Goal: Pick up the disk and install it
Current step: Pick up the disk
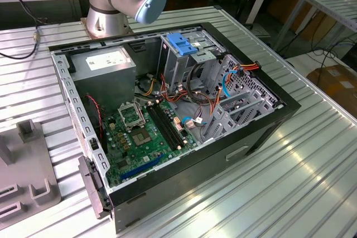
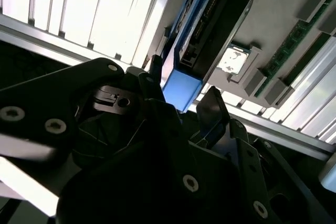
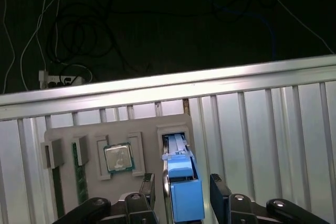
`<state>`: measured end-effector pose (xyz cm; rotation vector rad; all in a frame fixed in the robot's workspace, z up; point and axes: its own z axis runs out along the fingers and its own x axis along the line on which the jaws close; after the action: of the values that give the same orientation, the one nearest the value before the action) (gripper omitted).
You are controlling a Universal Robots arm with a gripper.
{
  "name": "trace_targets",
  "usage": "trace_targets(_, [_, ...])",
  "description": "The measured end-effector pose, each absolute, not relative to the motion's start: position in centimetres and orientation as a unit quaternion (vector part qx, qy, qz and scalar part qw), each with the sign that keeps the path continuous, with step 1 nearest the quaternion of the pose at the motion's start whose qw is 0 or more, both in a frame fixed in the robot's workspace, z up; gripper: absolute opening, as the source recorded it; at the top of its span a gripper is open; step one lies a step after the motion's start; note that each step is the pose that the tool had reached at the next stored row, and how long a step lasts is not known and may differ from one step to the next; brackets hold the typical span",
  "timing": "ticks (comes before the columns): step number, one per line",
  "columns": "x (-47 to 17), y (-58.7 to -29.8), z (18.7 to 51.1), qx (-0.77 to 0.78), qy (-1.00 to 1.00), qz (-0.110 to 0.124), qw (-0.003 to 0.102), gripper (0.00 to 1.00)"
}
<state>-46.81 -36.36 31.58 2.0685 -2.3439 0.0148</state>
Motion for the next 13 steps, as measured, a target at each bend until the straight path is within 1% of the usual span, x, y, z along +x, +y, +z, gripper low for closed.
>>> trace_targets(13, [-46.74,-36.37,30.94,0.689,-0.724,0.006,0.006,0.54])
